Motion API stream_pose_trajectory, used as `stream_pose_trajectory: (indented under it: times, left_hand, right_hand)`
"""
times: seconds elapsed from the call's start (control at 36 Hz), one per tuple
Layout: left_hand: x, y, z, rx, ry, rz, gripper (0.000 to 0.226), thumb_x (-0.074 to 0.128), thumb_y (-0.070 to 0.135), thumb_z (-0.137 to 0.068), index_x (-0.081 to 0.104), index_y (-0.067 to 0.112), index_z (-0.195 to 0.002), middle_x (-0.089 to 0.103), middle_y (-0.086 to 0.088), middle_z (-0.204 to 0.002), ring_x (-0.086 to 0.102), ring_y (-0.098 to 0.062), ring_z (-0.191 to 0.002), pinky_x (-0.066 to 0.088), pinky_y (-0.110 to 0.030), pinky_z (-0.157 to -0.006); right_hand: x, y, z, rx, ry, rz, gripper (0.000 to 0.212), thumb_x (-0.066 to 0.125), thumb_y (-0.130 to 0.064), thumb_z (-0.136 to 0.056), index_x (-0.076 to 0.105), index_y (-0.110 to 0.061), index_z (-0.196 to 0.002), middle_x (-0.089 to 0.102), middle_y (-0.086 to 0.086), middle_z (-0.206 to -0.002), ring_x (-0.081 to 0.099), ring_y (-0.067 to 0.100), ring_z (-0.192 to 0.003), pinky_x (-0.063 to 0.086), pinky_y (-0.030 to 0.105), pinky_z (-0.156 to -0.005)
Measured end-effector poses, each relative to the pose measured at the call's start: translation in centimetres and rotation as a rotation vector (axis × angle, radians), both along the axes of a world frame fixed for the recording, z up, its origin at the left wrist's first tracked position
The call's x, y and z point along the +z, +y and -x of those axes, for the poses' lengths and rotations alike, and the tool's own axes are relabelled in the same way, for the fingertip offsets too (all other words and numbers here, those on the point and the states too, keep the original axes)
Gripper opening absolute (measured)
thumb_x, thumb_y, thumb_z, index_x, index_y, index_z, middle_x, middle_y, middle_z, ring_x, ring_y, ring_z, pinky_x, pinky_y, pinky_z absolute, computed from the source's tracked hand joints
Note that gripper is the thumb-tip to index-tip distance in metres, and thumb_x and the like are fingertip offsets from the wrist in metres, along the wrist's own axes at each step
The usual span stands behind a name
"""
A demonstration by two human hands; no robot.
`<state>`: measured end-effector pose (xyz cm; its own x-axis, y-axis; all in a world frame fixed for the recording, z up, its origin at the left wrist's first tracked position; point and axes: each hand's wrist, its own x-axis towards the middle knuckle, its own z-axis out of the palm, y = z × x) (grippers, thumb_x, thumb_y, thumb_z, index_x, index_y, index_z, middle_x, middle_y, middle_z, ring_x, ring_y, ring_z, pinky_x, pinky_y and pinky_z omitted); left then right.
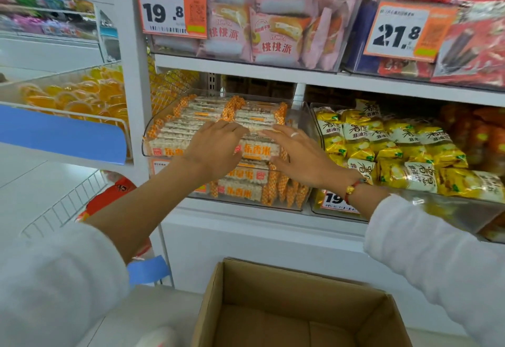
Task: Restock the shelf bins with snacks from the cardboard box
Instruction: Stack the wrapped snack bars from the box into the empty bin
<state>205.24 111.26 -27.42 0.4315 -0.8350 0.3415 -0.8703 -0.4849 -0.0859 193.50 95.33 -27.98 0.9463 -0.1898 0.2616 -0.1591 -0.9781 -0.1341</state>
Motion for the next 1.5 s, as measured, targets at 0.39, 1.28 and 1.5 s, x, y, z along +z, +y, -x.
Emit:
stream_pose_trajectory:
  times: [0.39,1.28,1.5]
  left_hand:
    - [-9.1,2.7,9.6,-0.061,0.444,0.349,0.024,0.055,0.023,-0.095,0.061,0.032,-0.117,0.057,0.020,-0.101,0.050,0.001,-0.090,0.038,-0.022,-0.068]
    - [-39.9,3.4,14.4,0.247,0.688,-0.851,0.044,0.057,0.022,-0.094,0.042,0.007,-0.133,0.060,-0.011,-0.122,0.059,-0.028,-0.112,0.048,-0.037,-0.086]
    - [-35.8,0.4,10.6,0.348,1.222,-0.021,0.043,0.060,0.008,-0.089,0.046,0.009,-0.130,0.060,-0.010,-0.124,0.055,-0.028,-0.118,0.044,-0.036,-0.098]
  right_hand:
    - [-10.7,1.8,14.0,-0.111,-0.163,-0.330,0.027,0.054,-0.020,-0.097,0.062,-0.029,-0.120,0.058,-0.009,-0.120,0.051,0.010,-0.112,0.042,0.024,-0.087]
    - [-40.4,8.4,17.0,0.055,0.895,-0.865,0.074,0.071,-0.040,-0.083,0.039,-0.013,-0.143,0.045,0.011,-0.141,0.042,0.026,-0.129,0.040,0.034,-0.102]
    - [-43.0,11.2,14.5,0.267,0.912,-0.560,0.059,0.073,-0.033,-0.079,0.051,-0.012,-0.130,0.051,0.014,-0.128,0.053,0.032,-0.111,0.046,0.034,-0.082]
